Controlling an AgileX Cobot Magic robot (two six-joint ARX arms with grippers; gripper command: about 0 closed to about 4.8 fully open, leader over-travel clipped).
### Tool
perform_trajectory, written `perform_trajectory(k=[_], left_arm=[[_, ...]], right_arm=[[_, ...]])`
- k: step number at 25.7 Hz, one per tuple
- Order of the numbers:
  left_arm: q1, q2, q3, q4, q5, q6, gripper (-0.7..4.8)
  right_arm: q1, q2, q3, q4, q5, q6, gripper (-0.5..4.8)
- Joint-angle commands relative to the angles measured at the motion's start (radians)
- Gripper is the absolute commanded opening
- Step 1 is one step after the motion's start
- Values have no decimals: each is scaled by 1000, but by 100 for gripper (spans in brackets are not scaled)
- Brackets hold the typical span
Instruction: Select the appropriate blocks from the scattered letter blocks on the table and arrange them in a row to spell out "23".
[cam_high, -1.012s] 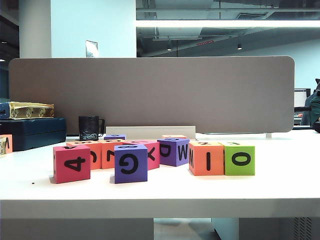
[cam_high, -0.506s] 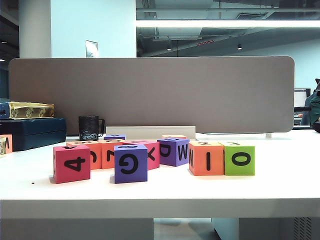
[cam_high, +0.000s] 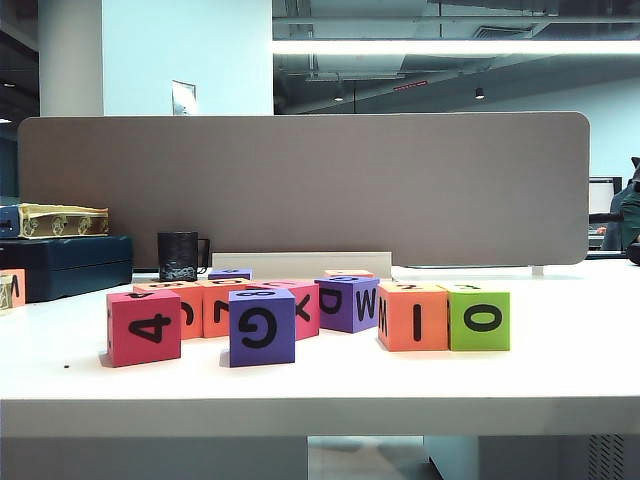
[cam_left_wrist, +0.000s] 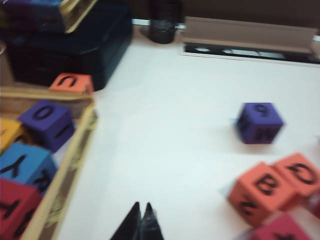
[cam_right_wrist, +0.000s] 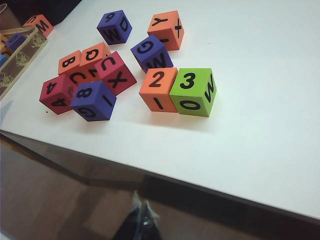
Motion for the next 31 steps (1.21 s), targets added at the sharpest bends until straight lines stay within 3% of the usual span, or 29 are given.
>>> perform_trajectory(k=[1, 8, 15, 22, 31], left_arm=[[76, -106, -151, 141, 69, -3, -6], [127, -307, -345, 225, 76, -4, -6], [161, -426, -422, 225, 93, -3, -6], [161, -549, -426, -24, 105, 55, -6], [160, -552, -426, -23, 147, 94, -6]], right_arm=[[-1, 0, 5, 13, 0, 2, -1], [-1, 0, 5, 13, 1, 4, -1], [-1, 0, 5, 13, 0, 5, -1], [-1, 0, 5, 13, 1, 5, -1], [-1, 0, 5, 13, 0, 5, -1]])
